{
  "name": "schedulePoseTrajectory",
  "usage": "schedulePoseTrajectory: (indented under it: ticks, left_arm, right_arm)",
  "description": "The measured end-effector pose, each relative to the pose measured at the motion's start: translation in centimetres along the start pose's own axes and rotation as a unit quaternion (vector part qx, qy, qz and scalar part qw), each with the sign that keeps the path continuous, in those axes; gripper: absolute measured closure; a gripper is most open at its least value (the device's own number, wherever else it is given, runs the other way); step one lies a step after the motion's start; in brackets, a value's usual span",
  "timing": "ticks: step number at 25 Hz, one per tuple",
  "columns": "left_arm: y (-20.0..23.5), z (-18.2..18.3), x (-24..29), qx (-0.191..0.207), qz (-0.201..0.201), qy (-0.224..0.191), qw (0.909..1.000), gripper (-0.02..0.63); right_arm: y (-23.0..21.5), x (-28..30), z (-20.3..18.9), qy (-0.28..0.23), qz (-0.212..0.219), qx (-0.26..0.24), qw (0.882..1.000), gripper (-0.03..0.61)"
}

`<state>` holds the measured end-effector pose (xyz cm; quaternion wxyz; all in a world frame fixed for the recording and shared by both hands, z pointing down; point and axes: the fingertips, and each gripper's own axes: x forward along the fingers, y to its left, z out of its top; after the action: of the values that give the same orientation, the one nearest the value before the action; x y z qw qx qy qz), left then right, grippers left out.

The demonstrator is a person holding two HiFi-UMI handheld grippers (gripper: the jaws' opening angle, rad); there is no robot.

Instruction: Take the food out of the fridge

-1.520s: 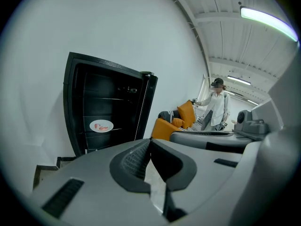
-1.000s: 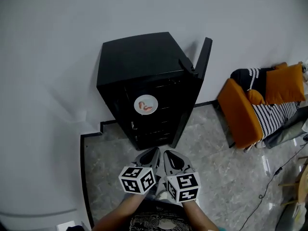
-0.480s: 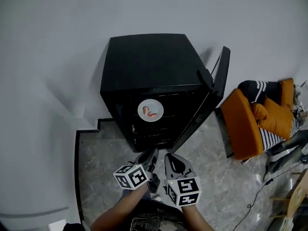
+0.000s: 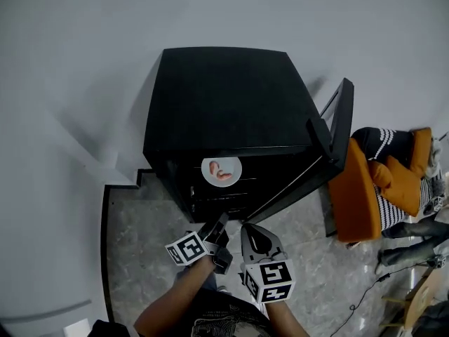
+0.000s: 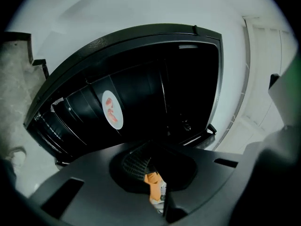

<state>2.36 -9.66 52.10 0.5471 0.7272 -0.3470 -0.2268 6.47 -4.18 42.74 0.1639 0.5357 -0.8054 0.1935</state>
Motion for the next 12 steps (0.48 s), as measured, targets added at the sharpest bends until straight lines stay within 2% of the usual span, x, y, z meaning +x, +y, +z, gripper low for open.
schedulePoseTrajectory:
  ticks: [9, 12]
  left_arm:
    - [4.8, 1.9, 2.9, -0.079, 0.009, -0.053, 0.9955, 0.598]
    - [6.3, 2.3, 3.7, -0.089, 0.019, -0.061, 0.9940, 0.598]
  right_arm:
    - [-1.8, 2.6, 0.2, 0.021, -0.004, -0.016, 1.000, 0.557]
    - [-2.4, 3.4, 0.0, 0.028, -0.004, -0.021, 0.999, 0.557]
